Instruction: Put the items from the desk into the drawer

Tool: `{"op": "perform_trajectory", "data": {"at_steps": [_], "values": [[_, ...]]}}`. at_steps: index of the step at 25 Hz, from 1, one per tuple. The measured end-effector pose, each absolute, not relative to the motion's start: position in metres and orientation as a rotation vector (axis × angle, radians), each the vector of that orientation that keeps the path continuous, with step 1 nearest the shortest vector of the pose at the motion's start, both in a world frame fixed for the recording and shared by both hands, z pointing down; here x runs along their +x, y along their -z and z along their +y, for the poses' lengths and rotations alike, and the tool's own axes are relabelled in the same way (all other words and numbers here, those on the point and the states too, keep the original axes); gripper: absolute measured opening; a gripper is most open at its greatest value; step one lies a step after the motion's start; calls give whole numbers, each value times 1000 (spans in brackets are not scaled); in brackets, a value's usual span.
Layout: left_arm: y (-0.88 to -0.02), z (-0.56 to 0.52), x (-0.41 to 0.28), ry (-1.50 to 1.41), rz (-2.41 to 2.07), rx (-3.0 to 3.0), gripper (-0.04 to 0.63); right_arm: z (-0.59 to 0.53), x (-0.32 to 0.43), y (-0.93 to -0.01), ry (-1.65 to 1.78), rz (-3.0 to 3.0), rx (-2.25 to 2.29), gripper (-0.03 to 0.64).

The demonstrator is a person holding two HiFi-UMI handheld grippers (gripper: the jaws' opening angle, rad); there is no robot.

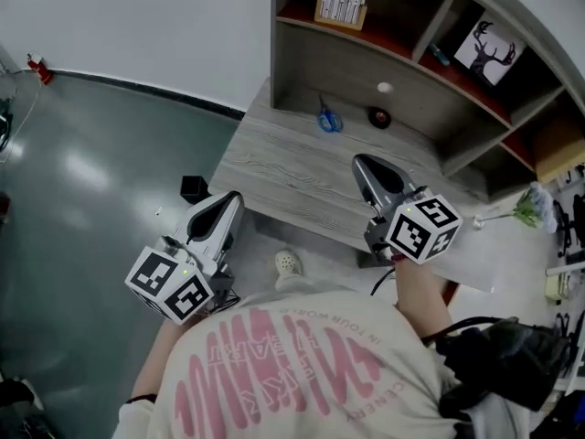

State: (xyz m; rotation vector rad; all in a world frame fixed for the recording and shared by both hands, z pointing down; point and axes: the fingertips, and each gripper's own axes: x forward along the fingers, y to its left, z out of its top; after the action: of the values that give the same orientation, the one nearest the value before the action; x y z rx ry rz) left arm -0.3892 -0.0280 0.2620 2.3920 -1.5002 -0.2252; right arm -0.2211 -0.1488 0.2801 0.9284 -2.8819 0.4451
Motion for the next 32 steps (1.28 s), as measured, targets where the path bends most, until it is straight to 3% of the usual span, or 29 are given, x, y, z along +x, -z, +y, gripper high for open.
{"op": "perform_trajectory", "data": {"at_steps": [17, 24, 32], "values": [[-286, -81, -485, 225, -1830, 1978, 20, -351, -269, -382, -509, -2583, 860, 69], [-304, -83, -505, 147, -1875, 1852, 20, -393, -277, -470, -618, -2388, 863, 127], [-321, -89, -521, 87, -1889, 1775, 20, -425, -281, -528, -596, -2217, 907, 124]]}}
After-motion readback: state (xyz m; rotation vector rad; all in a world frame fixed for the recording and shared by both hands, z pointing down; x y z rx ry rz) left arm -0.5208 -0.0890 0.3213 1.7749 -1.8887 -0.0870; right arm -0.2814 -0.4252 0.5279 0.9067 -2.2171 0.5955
